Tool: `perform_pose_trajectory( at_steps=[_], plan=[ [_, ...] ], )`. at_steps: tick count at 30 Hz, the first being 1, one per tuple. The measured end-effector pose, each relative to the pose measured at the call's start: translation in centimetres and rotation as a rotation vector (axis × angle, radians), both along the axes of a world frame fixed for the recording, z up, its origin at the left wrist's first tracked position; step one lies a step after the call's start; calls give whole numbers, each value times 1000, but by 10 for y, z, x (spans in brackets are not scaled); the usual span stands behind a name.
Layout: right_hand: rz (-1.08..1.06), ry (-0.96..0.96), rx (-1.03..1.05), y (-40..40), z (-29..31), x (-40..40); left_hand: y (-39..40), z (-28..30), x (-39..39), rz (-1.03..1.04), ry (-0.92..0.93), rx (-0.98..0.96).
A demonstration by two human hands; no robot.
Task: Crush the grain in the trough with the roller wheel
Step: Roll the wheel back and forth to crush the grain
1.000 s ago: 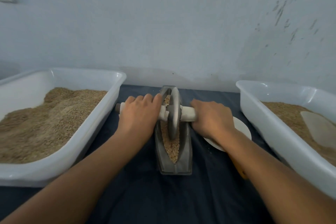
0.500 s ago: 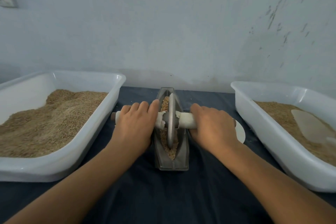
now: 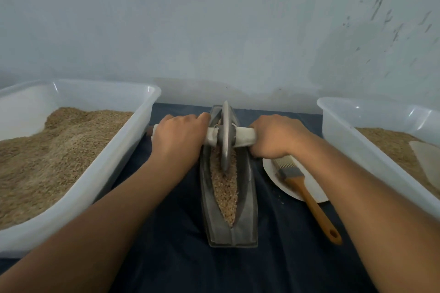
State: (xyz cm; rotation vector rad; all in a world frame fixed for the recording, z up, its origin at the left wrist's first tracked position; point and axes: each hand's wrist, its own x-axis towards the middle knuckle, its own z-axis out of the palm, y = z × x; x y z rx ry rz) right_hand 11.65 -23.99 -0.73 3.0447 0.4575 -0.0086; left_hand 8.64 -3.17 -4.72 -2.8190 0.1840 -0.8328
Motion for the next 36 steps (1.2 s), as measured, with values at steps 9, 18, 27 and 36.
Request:
perform_pose_trajectory(
  at_steps=[9, 18, 27, 36],
  plan=[
    [30, 83, -12, 7, 11, 25, 2, 1, 21, 4, 9, -50],
    [-10, -145, 64, -5, -16, 3, -4, 2, 5, -15, -30, 30],
    [41, -385, 117, -9, -32, -46, -6, -1, -50, -50, 11, -34],
    [84, -417, 135, -15, -33, -78, -2, 1, -75, -79, 6, 35]
  ],
)
